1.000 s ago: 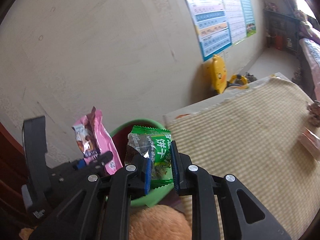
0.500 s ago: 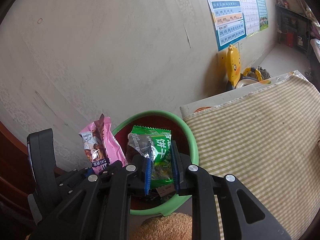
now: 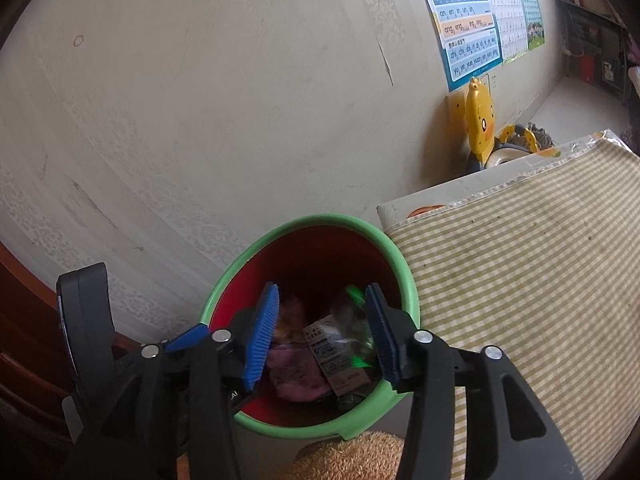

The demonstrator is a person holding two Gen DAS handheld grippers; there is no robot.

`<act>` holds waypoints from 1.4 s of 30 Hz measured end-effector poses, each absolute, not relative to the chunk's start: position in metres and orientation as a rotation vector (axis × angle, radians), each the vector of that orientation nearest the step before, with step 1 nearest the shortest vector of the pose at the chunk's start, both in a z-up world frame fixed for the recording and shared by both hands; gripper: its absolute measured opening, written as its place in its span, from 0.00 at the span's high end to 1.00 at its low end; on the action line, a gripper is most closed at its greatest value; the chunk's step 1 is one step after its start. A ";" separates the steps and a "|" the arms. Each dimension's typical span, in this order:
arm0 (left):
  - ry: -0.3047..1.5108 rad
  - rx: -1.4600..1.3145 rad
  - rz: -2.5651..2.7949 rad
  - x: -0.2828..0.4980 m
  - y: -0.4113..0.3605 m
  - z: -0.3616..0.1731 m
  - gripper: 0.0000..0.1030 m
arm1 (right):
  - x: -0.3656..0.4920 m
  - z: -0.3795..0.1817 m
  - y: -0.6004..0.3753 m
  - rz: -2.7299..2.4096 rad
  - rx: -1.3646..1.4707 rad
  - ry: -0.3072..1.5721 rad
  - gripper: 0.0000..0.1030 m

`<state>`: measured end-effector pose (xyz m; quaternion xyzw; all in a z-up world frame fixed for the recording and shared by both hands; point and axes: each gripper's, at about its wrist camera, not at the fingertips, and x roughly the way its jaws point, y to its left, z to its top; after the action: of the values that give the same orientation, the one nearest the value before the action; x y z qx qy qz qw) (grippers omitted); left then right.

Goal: Collect trash
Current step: 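Carry both wrappers over the red bin and open both tools to drop them, then grasp the crumpled foil ball with the right tool while the left tool grasps the white-pink carton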

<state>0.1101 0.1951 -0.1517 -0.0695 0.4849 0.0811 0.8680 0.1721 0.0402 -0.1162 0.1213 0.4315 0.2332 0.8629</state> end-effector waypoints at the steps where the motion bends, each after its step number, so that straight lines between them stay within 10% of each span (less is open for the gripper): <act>1: 1.020 -0.148 0.160 0.110 0.194 -0.152 0.32 | 0.171 -0.115 0.034 0.476 0.264 0.898 0.51; 28: 1.069 -0.096 -0.330 0.160 -0.089 -0.137 0.23 | 0.248 -0.178 -0.420 -0.312 0.542 0.834 0.35; 30: 1.079 -0.080 -0.340 0.161 -0.103 -0.139 0.23 | 0.256 -0.183 -0.423 -0.270 0.520 0.860 0.49; 31: 1.086 -0.074 -0.345 0.163 -0.109 -0.142 0.23 | 0.258 -0.182 -0.421 -0.241 0.503 0.878 0.73; 42: 1.150 -0.083 -0.375 0.170 -0.153 -0.168 0.23 | 0.181 -0.175 -0.385 -0.014 0.463 0.934 0.84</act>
<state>0.1701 -0.1535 -0.1675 -0.0390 0.5405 -0.1763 0.8217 0.1808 -0.3853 -0.1754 0.2213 0.4461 -0.0068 0.8672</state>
